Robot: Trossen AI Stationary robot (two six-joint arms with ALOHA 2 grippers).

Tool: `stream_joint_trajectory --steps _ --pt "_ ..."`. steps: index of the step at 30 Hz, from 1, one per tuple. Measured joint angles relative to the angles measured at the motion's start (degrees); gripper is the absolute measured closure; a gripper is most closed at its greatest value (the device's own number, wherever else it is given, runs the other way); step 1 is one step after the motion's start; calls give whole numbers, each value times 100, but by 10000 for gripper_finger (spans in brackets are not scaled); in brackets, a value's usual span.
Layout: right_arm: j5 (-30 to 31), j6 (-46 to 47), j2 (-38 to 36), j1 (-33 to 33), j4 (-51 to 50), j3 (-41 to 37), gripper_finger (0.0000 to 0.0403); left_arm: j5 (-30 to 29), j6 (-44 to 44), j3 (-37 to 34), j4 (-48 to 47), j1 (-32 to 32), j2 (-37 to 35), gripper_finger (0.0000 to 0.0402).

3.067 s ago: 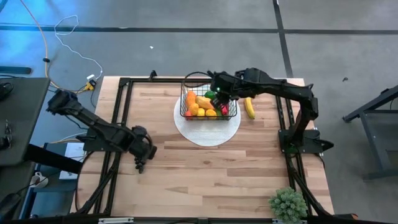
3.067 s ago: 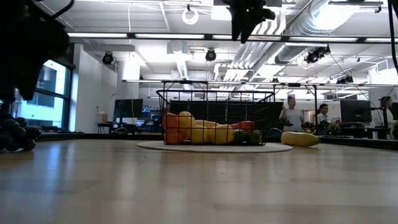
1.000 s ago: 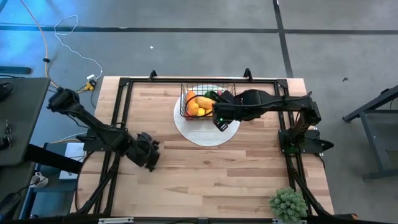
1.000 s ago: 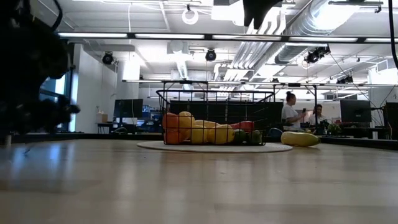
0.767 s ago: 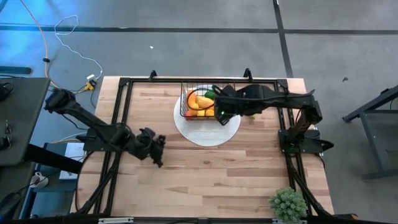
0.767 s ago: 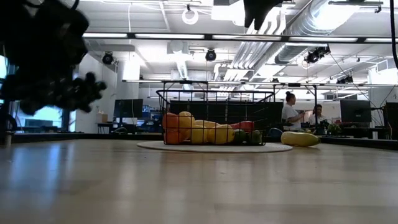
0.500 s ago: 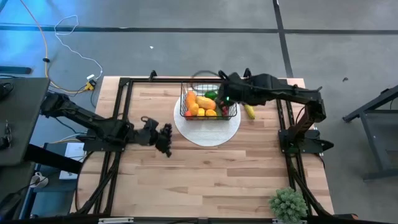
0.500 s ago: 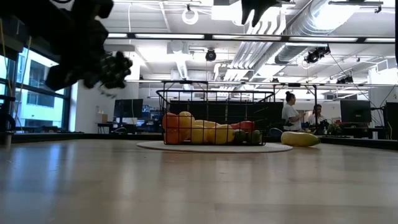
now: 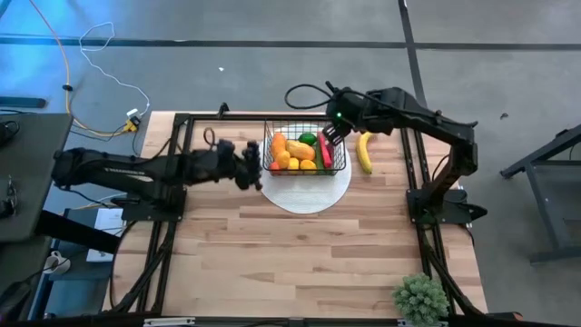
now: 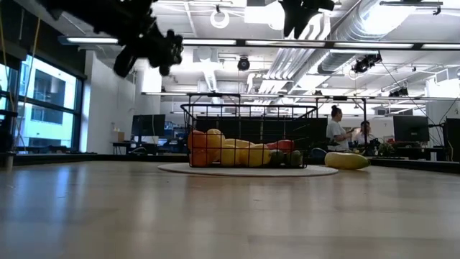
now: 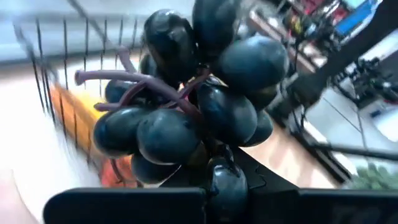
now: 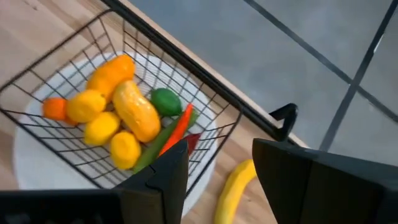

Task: Build produce basket
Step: Put the violet grapes into the black wire basket

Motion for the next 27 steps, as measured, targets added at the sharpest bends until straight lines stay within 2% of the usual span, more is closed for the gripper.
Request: stream_joint_trajectory --steps 10,18,27 --pt "-4 -800 6 -570 12 0 242 175 1767 925 6 1253 508 396" --pt "-36 -1373 8 -1037 13 0 242 558 2055 1430 168 1748 1618 396" --pt "-536 -1798 8 -1504 11 0 242 830 2460 2082 179 1955 2793 396"
